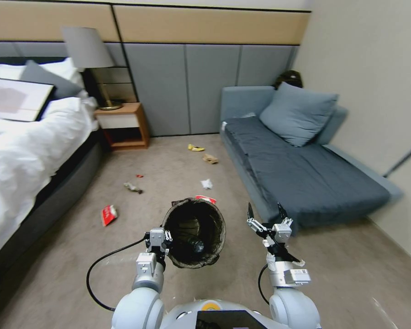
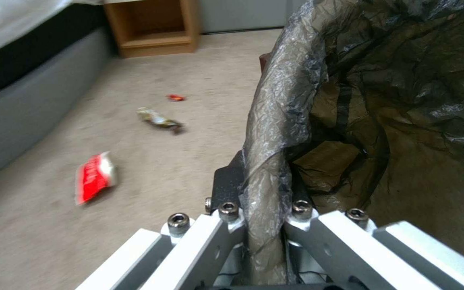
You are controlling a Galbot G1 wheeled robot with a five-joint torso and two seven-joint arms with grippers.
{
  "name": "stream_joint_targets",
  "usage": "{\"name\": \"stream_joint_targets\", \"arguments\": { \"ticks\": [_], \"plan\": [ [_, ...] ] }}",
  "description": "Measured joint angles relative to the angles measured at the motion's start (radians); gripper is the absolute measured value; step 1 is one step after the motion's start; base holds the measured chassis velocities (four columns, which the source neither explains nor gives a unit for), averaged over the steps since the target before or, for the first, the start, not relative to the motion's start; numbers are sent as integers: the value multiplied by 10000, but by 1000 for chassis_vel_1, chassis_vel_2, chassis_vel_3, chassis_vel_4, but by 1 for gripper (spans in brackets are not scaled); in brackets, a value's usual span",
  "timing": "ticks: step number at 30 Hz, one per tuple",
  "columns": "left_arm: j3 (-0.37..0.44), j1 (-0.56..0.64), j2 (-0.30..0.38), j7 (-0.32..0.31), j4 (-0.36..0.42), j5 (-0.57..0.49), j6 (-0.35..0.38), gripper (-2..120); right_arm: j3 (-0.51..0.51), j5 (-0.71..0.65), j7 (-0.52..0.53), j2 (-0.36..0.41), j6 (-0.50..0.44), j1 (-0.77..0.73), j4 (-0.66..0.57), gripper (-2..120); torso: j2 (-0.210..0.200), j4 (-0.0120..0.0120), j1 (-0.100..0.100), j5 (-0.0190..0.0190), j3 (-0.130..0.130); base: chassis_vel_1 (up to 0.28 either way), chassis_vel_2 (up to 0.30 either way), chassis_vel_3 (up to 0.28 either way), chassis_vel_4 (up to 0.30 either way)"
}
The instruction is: Pick up the trash bin, then pick up the garbage from the floor and place it into the trash bin.
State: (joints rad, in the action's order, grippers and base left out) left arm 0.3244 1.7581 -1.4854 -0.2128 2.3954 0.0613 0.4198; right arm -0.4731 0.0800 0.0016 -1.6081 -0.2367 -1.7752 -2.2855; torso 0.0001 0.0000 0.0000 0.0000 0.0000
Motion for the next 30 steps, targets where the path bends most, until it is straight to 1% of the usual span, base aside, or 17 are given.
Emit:
{"name": "stream_joint_targets", "arguments": {
  "ticks": [5, 8, 12, 16, 20, 30],
  "plan": [
    [-6, 9, -5, -1, 0, 21, -55, 1, 3, 23, -23, 0, -31, -5, 0, 100, -1, 4, 0, 0, 0, 119, 120, 116, 110],
    [-7, 5, -6, 2, -12, 41, -122, 1, -1, 25, -29, 0, -39, -3, 4, 100, 0, 2, -1, 0, 0, 70, 55, 66, 63],
    [-10, 0, -13, 12, -50, 99, -235, 1, -24, 25, -33, 0, -59, 5, 33, 100, 0, -3, -1, 0, 0, 0, 0, 0, 0],
    [-11, -4, -19, 31, -72, 151, -316, 1, -26, 22, -35, 0, -69, 9, 52, 100, -1, 0, 0, 0, 0, 0, 0, 0, 0],
    [17, -11, -20, 198, -79, 263, -390, 1, -44, 21, -42, 0, -72, 25, 84, 100, 0, 0, -1, 0, 0, 0, 0, 0, 0],
    [29, -22, -29, 174, -89, 285, -443, 1, -112, 13, -106, 0, -115, 39, 93, 100, 0, 0, -1, 0, 0, 0, 0, 0, 0]
  ]
}}
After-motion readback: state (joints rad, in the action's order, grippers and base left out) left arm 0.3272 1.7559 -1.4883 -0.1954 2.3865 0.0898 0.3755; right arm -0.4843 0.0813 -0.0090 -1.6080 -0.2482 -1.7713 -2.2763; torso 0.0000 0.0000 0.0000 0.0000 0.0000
